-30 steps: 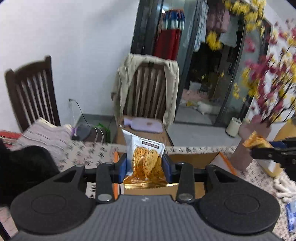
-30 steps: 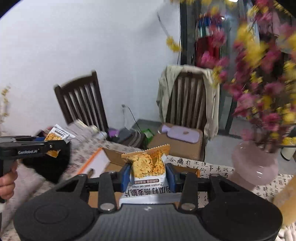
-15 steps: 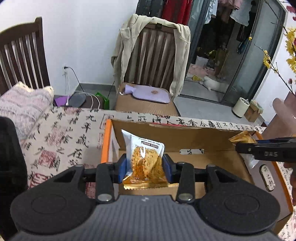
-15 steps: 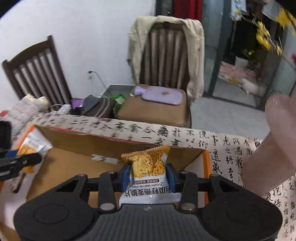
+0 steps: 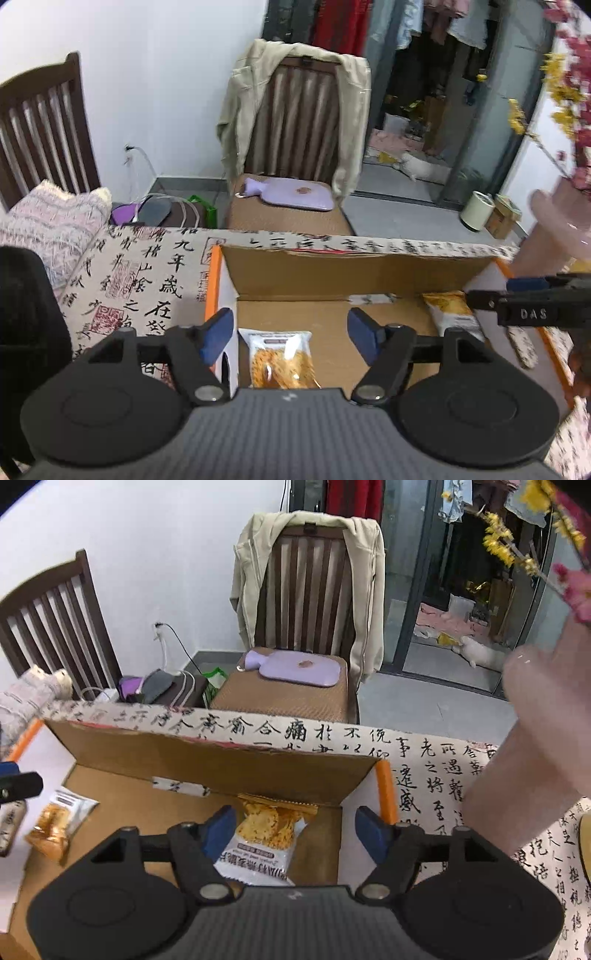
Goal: Organize snacks
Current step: 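Open the right tool to drop the packet and lift away, then move the right tool back to the pile and grasp another oat cracker packet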
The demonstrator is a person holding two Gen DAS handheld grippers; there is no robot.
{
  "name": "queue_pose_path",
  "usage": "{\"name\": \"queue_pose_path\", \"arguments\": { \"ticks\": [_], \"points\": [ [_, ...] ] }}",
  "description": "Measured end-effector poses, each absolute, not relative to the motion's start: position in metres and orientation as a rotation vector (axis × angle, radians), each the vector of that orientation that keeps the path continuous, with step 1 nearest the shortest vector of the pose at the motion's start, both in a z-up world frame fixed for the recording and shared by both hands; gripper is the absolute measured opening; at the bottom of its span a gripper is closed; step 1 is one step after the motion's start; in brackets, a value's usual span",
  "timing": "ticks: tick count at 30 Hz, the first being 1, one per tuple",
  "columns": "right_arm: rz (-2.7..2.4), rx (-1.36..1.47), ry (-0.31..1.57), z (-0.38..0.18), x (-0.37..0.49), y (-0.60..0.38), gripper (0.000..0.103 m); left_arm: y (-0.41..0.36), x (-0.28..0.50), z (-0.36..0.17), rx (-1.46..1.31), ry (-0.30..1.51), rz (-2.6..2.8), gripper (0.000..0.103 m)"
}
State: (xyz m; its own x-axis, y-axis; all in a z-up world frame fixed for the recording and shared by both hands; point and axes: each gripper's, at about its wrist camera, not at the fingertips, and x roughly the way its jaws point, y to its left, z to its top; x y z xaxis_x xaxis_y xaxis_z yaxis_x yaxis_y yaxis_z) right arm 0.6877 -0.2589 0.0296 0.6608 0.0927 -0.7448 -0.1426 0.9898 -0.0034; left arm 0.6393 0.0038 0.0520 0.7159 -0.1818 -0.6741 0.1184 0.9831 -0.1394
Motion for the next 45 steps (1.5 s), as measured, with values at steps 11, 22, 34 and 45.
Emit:
{"name": "queue_pose_path", "arguments": {
  "ticks": [11,22,34,45],
  "points": [
    [0.184,-0.114,0.708,0.090,0.576,-0.256,0.088,0.008,0.526,0.128,-0.037,0.570,-0.195,0.099],
    [0.276,-0.058,0.576,0.153,0.425,-0.267,0.100,0.004,0.375,0.166,-0.014,0.462,-0.188,0.103],
    [0.358,0.002,0.490,0.143,0.266,-0.285,0.103,0.017,0.229,0.139,-0.032,0.406,-0.165,0.103],
    [0.337,0.059,0.446,0.071,0.141,-0.274,0.103,0.041,0.123,0.076,-0.125,0.367,-0.159,0.103]
  ]
}}
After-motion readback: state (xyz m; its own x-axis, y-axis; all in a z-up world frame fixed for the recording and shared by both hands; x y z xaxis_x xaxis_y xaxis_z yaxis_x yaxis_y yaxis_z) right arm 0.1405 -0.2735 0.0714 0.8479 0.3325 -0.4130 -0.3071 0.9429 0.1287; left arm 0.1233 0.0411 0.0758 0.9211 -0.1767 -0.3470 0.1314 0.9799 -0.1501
